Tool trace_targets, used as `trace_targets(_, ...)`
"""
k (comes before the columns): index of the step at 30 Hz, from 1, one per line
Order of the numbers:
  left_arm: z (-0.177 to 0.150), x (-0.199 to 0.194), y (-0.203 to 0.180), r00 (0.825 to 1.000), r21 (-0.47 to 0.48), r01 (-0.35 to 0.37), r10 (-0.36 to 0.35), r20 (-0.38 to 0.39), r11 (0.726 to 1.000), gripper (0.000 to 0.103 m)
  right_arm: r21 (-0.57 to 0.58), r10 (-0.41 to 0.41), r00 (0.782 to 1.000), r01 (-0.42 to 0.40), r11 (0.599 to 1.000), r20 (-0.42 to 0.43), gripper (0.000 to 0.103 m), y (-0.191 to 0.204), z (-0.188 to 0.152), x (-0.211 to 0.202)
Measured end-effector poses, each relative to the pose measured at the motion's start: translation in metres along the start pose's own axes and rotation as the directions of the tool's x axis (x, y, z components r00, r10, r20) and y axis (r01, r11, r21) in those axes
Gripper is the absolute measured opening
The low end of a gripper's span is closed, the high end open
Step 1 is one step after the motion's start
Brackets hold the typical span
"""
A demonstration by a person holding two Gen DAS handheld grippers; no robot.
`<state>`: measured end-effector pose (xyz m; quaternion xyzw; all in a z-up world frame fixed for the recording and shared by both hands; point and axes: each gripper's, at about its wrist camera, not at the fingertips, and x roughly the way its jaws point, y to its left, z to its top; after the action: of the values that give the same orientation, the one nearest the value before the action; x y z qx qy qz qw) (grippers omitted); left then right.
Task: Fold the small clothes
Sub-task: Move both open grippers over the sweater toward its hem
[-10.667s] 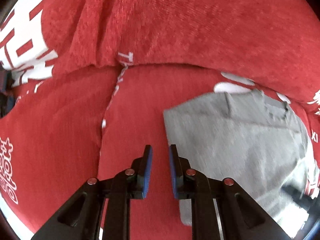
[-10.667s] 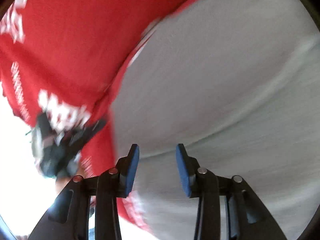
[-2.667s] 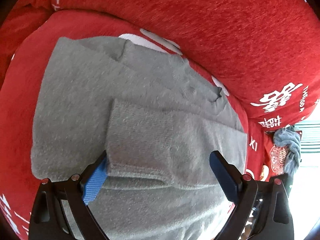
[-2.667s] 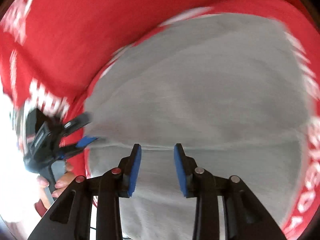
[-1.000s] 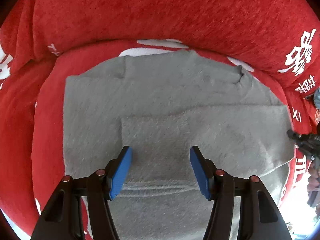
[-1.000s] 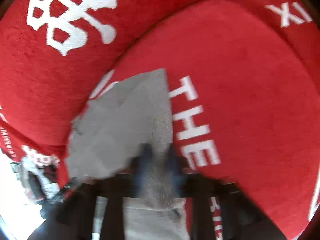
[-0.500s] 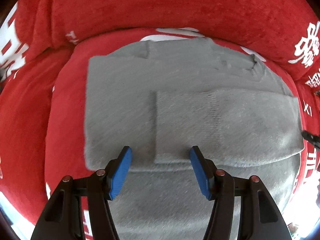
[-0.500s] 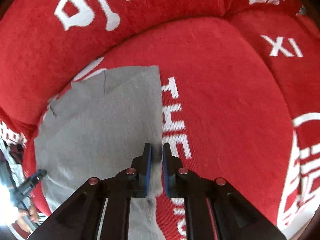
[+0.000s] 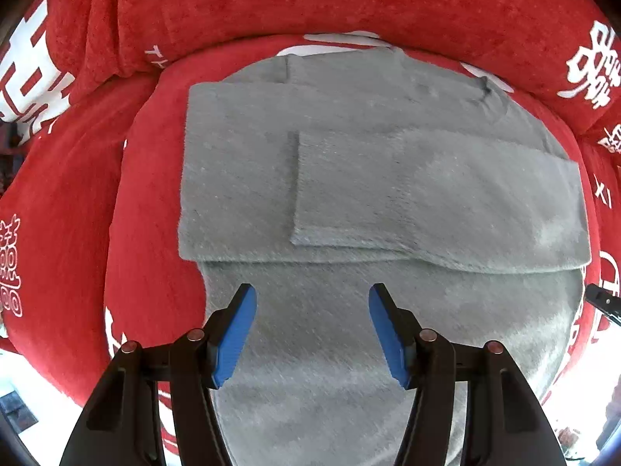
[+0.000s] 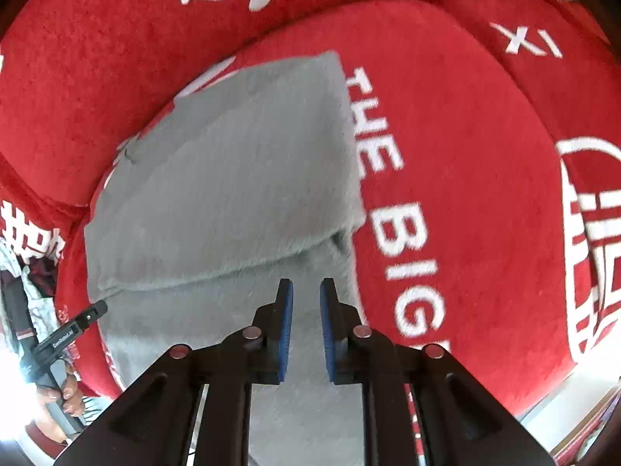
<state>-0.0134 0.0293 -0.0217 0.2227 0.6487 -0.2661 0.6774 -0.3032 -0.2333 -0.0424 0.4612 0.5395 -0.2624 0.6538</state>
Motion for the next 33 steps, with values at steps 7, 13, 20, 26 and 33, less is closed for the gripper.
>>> trace_targets(7, -0.008, -0.007, -0.016, 1.0, -0.008, -0.008, 0.008, -0.007, 1.0, 0.082, -0.022, 0.022, 0.999, -0.023, 1.0, -0.034, 0.034, 0.011, -0.008, 0.003)
trace_targets(13, -0.012, -0.006, -0.027, 1.0, -0.016, -0.022, 0.022, -0.008, 1.0, 0.103, -0.057, 0.041, 0.997, -0.044, 0.997, -0.058, 0.047, 0.02, -0.01, 0.006)
trace_targets(20, -0.015, -0.008, -0.044, 0.999, 0.0, -0.05, 0.05, -0.007, 0.999, 0.103, -0.1, 0.065, 0.995, -0.072, 0.992, -0.071, 0.068, 0.023, -0.014, 0.007)
trace_targets(26, -0.028, -0.005, -0.049, 0.994, -0.026, -0.109, 0.108, -0.014, 0.994, 0.103, -0.111, 0.084, 0.992, -0.094, 0.989, -0.098, 0.068, 0.016, -0.016, 0.009)
trace_targets(33, -0.057, -0.002, -0.04, 0.995, -0.07, -0.084, 0.08, -0.061, 0.994, 0.103, -0.14, 0.087, 0.986, -0.106, 0.984, -0.139, 0.068, 0.013, -0.027, 0.016)
